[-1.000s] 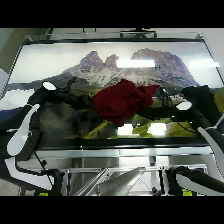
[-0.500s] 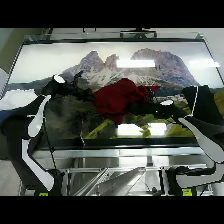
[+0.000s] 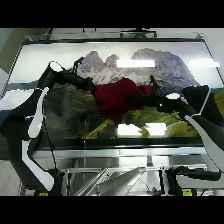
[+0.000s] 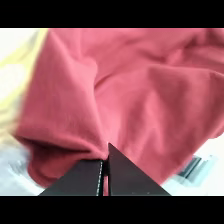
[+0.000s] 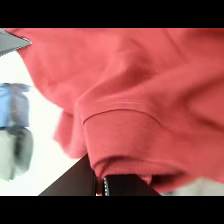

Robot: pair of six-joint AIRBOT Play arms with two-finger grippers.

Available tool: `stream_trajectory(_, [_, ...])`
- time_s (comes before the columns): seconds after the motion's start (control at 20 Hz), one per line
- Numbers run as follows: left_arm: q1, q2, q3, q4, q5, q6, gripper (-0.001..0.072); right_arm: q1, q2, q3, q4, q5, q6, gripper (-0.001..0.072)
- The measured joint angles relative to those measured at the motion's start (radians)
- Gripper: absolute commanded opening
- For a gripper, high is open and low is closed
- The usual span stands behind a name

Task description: Fold the shirts.

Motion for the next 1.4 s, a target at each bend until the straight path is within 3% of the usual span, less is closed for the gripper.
stream_trajectory(0.35, [0.010,0.352,0.238,-0.003,-0.060,0.011,0.0015,-0.114,0.415,0.189,0.023,0.171,-0.002,0.0016])
stream_trajectory(0.6, [0.033,0.664,0.229,-0.003,0.043,0.054,0.0015,-0.138,0.657,0.290,0.029,0.196,0.062,0.0017])
stream_trajectory(0.85, [0.039,0.731,0.110,0.024,0.154,0.105,0.0016,-0.135,0.618,0.297,-0.019,0.192,0.140,0.0017])
stream_trajectory(1.1, [0.034,0.442,0.092,0.034,0.191,0.148,0.0013,-0.113,0.347,0.239,-0.064,0.161,0.169,0.0028])
stream_trajectory(1.15, [0.034,0.347,0.119,0.037,0.193,0.156,0.0062,-0.113,0.278,0.229,-0.077,0.134,0.171,0.0128])
stream_trajectory(1.2, [0.038,0.255,0.159,0.037,0.198,0.161,0.0344,-0.119,0.201,0.224,-0.084,0.092,0.169,0.0282])
stream_trajectory(1.25, [0.047,0.160,0.212,0.035,0.206,0.161,0.0618,-0.132,0.128,0.225,-0.087,0.043,0.153,0.0363])
stream_trajectory(1.3, [0.061,0.079,0.258,0.034,0.209,0.150,0.0713,-0.152,0.067,0.235,-0.087,0.008,0.134,0.0385])
stream_trajectory(1.4, [0.106,-0.006,0.292,0.028,0.218,0.105,0.0712,-0.208,-0.019,0.270,-0.079,-0.011,0.097,0.0390])
